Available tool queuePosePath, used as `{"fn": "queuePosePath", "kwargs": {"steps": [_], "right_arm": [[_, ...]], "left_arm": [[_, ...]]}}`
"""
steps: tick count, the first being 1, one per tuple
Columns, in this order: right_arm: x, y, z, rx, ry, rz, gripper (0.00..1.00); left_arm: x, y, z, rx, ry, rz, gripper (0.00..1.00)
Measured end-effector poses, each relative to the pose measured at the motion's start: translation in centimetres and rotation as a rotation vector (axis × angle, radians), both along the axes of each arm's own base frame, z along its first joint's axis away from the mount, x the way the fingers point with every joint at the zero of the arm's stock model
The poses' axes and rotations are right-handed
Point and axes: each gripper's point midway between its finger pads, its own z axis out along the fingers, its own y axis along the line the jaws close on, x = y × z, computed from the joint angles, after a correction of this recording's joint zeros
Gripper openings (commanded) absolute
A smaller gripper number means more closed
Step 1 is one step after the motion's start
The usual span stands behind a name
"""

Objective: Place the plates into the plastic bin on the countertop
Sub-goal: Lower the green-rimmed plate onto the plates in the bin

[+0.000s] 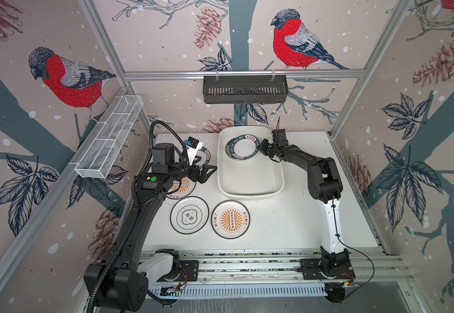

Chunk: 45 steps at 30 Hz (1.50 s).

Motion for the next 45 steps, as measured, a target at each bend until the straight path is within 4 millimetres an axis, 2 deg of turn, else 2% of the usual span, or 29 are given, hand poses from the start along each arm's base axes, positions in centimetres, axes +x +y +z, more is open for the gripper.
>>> {"fn": "queuePosePath", "kwargs": {"steps": [13,30,45], "right_arm": [[-0.09,0.72,0.22,0.011,0.004,0.018,0.13],[0.00,0.67,0.19,0.008,0.009,0.020,0.20],[0.07,0.68,-0.17,-0.004,0.030,0.023,0.21]], "left_arm": [[-0.06,-0.14,0.05,-0.006,0.002,-0.009,0.97],[-0.12,-0.14,0.14,-0.006,-0.002,-0.010,0.97],[-0.19,-0.15,0.26,-0.007,-0.006,-0.011,0.97]]}}
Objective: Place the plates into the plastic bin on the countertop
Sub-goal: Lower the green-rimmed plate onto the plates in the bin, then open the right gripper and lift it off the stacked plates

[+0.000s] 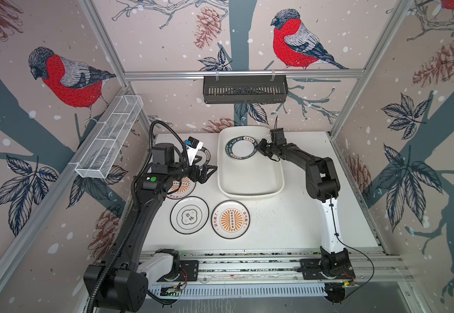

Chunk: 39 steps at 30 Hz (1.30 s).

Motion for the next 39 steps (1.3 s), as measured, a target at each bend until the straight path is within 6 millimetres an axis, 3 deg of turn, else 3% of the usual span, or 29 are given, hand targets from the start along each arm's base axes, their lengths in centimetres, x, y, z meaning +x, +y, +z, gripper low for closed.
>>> {"fn": "queuePosePath", "kwargs": {"steps": [28,35,39], "right_arm": [[0.1,0.0,-0.1,-0.005,0.012,-0.001,0.24],[0.4,0.1,0.9,-0.002,-0.006,0.001,0.24],[-0.9,-0.5,2.5,-0.023,-0.018,0.007,0.25]], "left_arm": [[0.1,-0.1,-0.1,-0.003,0.001,-0.003,0.97],[0.1,-0.1,-0.1,-0.002,0.001,-0.003,0.97],[0.2,0.0,-0.1,0.000,-0.001,-0.002,0.97]]}}
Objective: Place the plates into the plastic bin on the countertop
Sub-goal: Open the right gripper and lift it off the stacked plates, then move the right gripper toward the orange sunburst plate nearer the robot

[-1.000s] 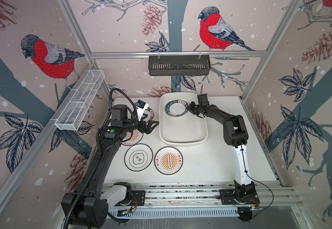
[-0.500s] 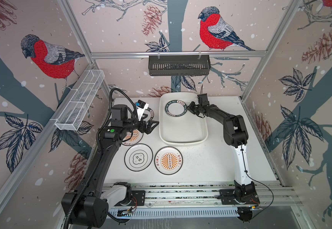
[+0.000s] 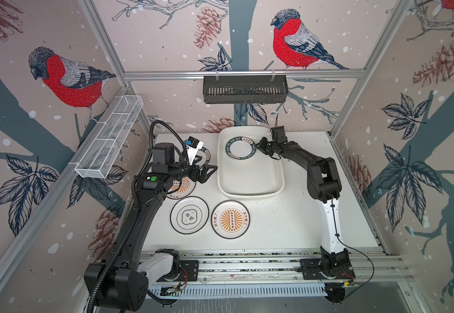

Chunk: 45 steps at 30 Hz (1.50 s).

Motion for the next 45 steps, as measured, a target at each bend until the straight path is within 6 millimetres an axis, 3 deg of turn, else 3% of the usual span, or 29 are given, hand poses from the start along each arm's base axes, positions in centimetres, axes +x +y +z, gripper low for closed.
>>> {"fn": "queuePosePath", "kwargs": {"steps": [3,8,16,21,27,31,37,45], "right_arm": [[-1.7,-0.8,3.7,-0.012,-0.055,0.002,0.28],[-6.8,-2.9,10.8,-0.008,-0.182,-0.001,0.31],[-17.9,-5.8,13.4,-0.026,-0.239,0.037,0.34],[-23.8,-7.2,15.2,-0.008,-0.300,0.054,0.39],[-29.3,-7.5,13.9,0.022,-0.308,0.104,0.41],[-31.6,-7.4,12.3,0.036,-0.276,0.133,0.42],[-33.2,-7.2,10.3,0.036,-0.230,0.171,0.43],[-33.8,-6.6,9.8,0.035,-0.227,0.218,0.44]], "left_arm": [[0.1,0.0,-0.1,0.001,-0.005,0.001,0.97],[0.5,0.3,-0.8,0.013,-0.010,0.024,0.97],[0.8,0.6,-1.0,0.002,-0.028,0.055,0.97],[0.8,0.5,-1.1,-0.012,-0.022,0.060,0.95],[1.2,0.5,-1.2,-0.013,-0.019,0.063,0.95],[1.3,0.6,-1.4,-0.011,-0.014,0.066,0.95],[1.4,1.0,-1.3,0.002,-0.024,0.091,0.95],[1.7,1.3,-2.4,0.012,0.002,0.105,0.95]]}}
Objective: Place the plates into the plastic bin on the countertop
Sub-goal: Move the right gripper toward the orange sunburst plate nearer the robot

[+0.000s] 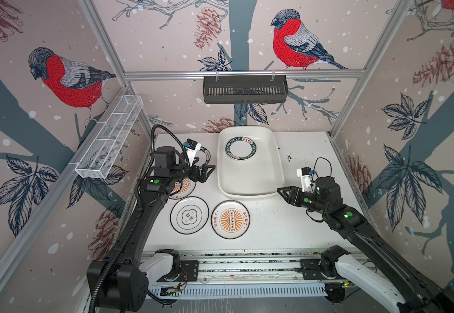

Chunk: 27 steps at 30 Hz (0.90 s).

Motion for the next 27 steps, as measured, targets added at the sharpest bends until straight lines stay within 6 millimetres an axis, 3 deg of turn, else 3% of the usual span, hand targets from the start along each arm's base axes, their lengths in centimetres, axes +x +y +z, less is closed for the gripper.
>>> {"fn": "queuePosePath", "kwargs": {"steps": [8,15,18,27], "right_arm": [[-1.0,1.0,-1.0,0.000,-0.032,0.063,0.48],[-1.4,2.5,-3.0,-0.005,-0.009,0.141,0.48],[-2.4,4.0,-3.6,-0.005,-0.002,0.208,0.48],[-7.7,6.4,-8.2,-0.040,0.093,0.330,0.48]], "left_arm": [[0.0,0.0,-0.3,-0.001,0.006,-0.001,0.95],[0.7,0.2,-0.8,-0.010,0.038,0.000,0.94],[1.2,0.6,-0.2,-0.025,0.037,0.007,0.94],[0.7,0.9,0.1,-0.051,0.045,0.008,0.94]]}}
